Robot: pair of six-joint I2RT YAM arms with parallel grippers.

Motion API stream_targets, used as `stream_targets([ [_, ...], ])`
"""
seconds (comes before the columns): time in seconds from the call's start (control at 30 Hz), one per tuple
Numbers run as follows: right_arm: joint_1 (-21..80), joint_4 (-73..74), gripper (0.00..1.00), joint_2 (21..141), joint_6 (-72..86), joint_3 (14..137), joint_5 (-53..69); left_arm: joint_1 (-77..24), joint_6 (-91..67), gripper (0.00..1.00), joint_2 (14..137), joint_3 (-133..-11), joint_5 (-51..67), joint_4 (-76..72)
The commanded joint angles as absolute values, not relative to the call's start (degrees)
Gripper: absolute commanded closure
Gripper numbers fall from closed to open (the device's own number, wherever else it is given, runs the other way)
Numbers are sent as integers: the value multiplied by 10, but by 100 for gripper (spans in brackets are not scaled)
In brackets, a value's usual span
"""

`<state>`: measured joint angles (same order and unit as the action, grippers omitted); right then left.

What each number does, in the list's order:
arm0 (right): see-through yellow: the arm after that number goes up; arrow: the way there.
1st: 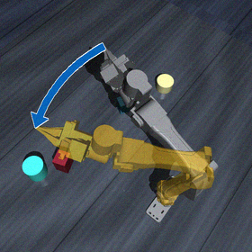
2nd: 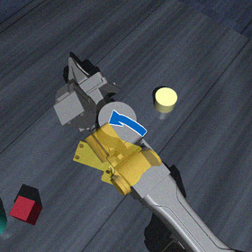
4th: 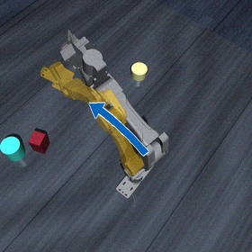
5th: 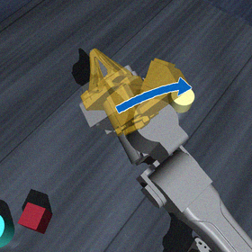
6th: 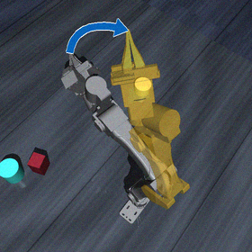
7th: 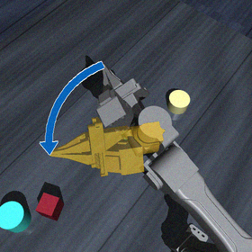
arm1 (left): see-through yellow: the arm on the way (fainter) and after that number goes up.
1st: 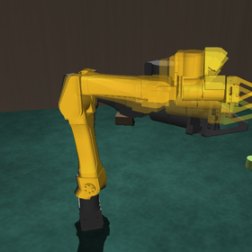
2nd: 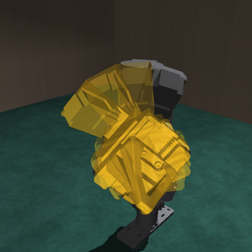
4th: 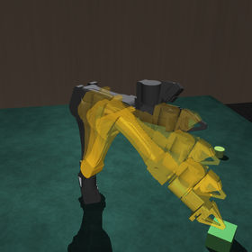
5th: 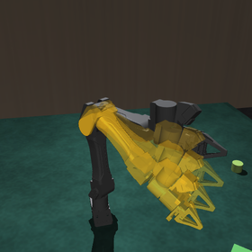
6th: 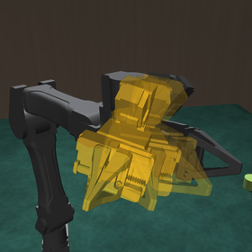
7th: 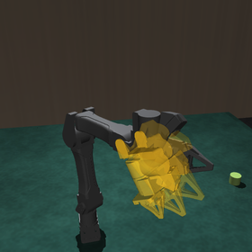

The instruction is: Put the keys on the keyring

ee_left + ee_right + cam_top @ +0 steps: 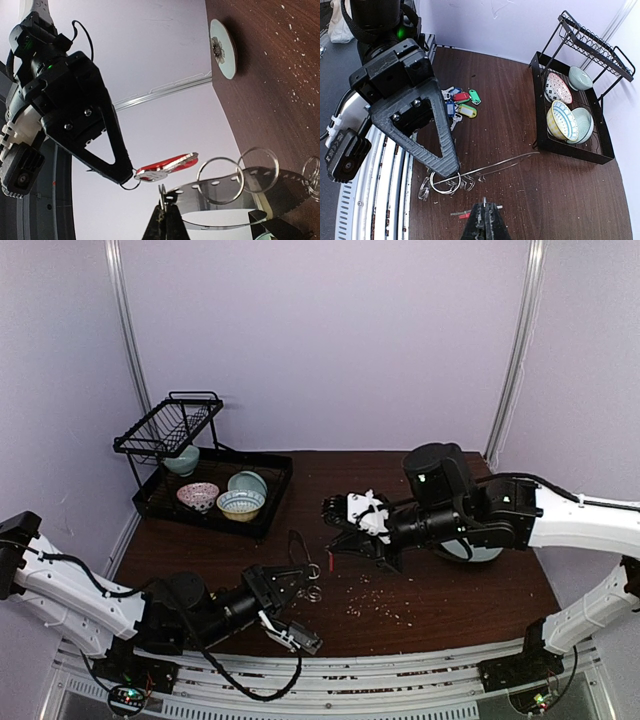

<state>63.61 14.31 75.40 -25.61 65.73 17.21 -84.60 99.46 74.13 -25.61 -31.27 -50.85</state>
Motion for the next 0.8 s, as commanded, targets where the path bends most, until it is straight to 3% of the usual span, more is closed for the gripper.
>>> stream_targets([
  [0.0, 644, 123, 100, 766, -273, 668, 185, -850, 974, 100, 726, -258, -310, -512],
  [0.77, 673, 111, 100, 773, -304, 639, 131, -850, 953, 100, 729, -266, -312, -503],
])
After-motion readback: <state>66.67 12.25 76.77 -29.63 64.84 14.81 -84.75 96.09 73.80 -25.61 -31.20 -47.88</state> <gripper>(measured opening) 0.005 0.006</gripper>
